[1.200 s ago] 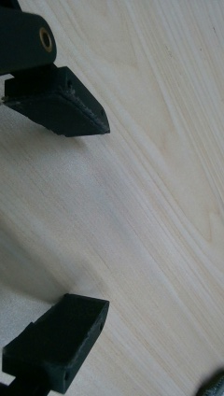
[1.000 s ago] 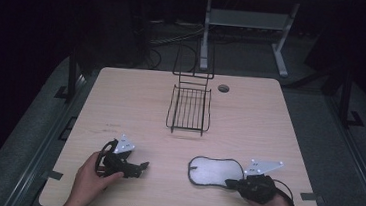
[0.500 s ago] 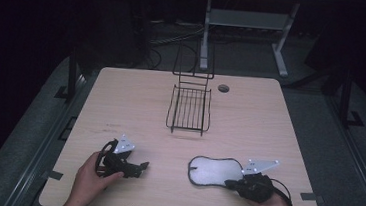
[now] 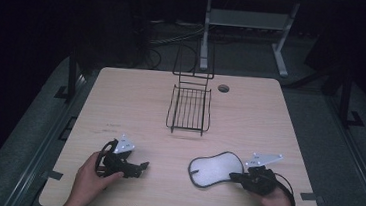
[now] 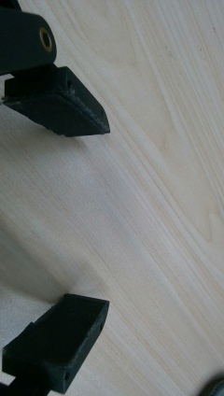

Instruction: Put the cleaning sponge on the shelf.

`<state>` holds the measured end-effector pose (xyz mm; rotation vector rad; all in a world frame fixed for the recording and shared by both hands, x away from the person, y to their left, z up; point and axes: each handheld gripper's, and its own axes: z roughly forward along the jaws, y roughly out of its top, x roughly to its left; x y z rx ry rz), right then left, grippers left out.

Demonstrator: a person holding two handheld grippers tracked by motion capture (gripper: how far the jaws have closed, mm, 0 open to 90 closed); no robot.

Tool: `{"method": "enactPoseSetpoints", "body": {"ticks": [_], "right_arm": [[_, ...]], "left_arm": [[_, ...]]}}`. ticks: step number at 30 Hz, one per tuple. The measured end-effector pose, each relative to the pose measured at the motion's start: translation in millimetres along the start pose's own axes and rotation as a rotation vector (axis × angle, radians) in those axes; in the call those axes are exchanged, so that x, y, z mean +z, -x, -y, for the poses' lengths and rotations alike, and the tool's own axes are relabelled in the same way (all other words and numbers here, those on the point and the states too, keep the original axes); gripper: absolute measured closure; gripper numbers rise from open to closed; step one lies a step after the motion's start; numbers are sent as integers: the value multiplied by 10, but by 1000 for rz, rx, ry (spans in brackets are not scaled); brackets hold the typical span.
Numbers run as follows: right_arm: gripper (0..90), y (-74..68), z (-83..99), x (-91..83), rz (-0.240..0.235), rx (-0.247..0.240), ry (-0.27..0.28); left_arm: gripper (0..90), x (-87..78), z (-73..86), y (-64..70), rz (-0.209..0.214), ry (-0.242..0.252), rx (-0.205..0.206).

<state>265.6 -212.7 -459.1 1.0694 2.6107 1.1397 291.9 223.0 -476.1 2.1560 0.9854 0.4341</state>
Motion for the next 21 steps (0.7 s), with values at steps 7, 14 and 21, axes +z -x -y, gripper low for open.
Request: {"method": "enactPoseSetpoints", "body": {"ticks": [7,14,21], "right_arm": [[899,0,-8,7,8,2,0],[899,135,-79,33,70,6,5],[900,281,-89,46,105,37,12]], "left_arm": [[124,0,0,0,0,0,0],[124,0,0,0,0,0,0],[124,0,0,0,0,0,0]]}}
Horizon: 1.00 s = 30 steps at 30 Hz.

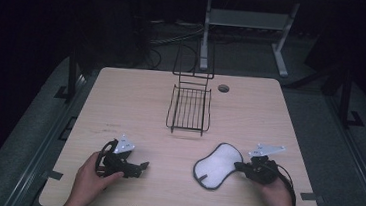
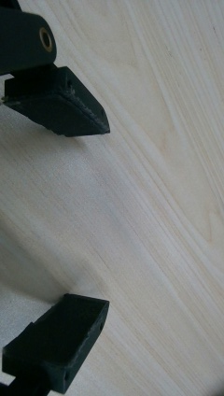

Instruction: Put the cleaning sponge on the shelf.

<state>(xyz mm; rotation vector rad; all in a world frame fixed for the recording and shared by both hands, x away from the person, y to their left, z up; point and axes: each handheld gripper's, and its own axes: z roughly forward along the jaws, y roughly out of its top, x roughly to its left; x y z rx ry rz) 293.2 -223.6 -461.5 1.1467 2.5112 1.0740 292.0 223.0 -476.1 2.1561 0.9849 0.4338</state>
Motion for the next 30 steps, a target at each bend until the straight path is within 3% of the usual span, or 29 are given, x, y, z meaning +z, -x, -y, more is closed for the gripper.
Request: {"method": "enactPoseSetpoints", "body": {"ticks": [4,8,12,18,25,30], "right_arm": [[899,67,-21,-22,23,15,16],[899,17,-59,-67,-1,18,46],[899,-177,-197,-43,-58,-14,75],[899,-357,-323,58,-100,-50,77],[899,-635,-428,296,-161,-105,27],[899,-696,-426,346,-171,-124,8]], "left_arm": [[124,0,0,0,0,0,1],[124,0,0,0,0,0,0],[124,0,0,0,0,0,0],[124,0,0,0,0,0,-1],[124,0,0,0,-1,0,1],[124,0,0,0,0,0,1]]}}
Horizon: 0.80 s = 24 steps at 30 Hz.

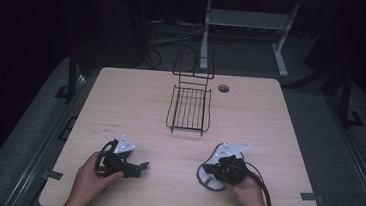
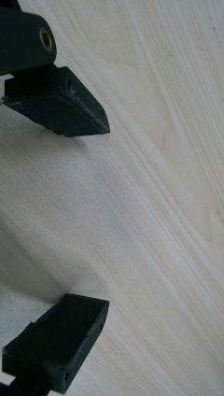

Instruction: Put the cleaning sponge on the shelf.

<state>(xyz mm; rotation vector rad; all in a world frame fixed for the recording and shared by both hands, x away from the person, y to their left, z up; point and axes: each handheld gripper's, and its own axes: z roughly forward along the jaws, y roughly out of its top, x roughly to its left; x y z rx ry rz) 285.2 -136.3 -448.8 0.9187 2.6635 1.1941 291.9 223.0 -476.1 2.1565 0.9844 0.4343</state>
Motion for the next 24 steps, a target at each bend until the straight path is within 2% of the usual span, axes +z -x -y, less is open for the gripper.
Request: {"method": "enactPoseSetpoints", "body": {"ticks": [3,12,24], "right_arm": [[899,-13,28,24,-5,0,-25],[899,-18,85,-24,-6,0,-36],[899,46,259,-234,32,45,-46]], "left_arm": [[124,0,0,0,0,0,0],[124,0,0,0,0,0,0],[124,0,0,0,0,0,0]]}}
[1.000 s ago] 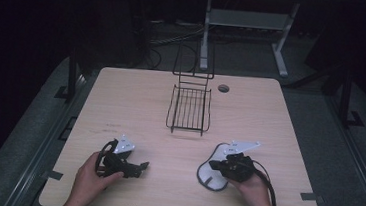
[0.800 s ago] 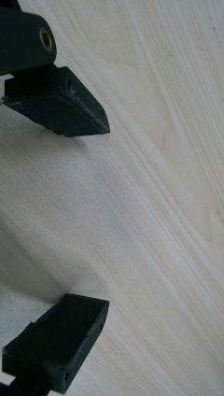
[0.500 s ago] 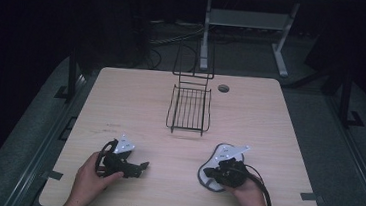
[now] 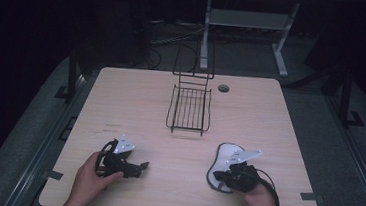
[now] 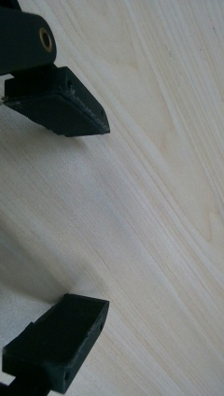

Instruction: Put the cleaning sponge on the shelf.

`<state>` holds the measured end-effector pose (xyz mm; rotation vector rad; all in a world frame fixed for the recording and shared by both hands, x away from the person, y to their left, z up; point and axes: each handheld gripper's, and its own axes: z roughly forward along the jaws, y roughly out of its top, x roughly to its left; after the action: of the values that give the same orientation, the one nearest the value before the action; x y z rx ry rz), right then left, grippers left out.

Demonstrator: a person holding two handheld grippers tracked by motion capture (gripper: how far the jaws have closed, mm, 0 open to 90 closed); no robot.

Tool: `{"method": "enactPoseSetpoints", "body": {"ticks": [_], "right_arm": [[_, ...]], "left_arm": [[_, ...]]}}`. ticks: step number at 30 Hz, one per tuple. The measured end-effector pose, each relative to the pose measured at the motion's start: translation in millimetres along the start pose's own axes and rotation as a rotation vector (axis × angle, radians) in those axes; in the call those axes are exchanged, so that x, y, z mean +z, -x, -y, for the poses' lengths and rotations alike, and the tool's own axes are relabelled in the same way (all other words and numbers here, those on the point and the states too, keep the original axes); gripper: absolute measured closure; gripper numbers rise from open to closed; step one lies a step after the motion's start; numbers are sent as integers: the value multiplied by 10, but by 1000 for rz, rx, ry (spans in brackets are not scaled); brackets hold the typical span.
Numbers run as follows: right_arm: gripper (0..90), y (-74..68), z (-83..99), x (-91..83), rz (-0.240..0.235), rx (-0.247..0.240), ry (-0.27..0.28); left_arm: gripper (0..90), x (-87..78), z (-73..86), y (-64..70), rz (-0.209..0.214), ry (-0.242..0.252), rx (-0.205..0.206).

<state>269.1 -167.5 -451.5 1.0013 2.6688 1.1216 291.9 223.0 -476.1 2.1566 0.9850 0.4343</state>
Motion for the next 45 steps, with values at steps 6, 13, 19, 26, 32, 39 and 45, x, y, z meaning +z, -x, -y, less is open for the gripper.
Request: {"method": "enactPoseSetpoints", "body": {"ticks": [6,13,19,26,32,39,45], "right_arm": [[899,94,103,-117,11,31,-2],[899,239,241,-288,66,80,-1],[899,351,334,-398,96,117,5],[899,505,427,-518,146,152,12],[899,600,488,-601,178,186,17],[898,721,578,-704,197,219,33],[743,719,507,-724,173,194,72]], "left_arm": [[124,0,0,0,0,0,0],[124,0,0,0,0,0,0],[124,0,0,0,0,0,0],[124,0,0,0,0,0,0],[124,0,0,0,0,0,0],[124,1,0,1,0,0,0],[124,0,0,0,0,0,0]]}}
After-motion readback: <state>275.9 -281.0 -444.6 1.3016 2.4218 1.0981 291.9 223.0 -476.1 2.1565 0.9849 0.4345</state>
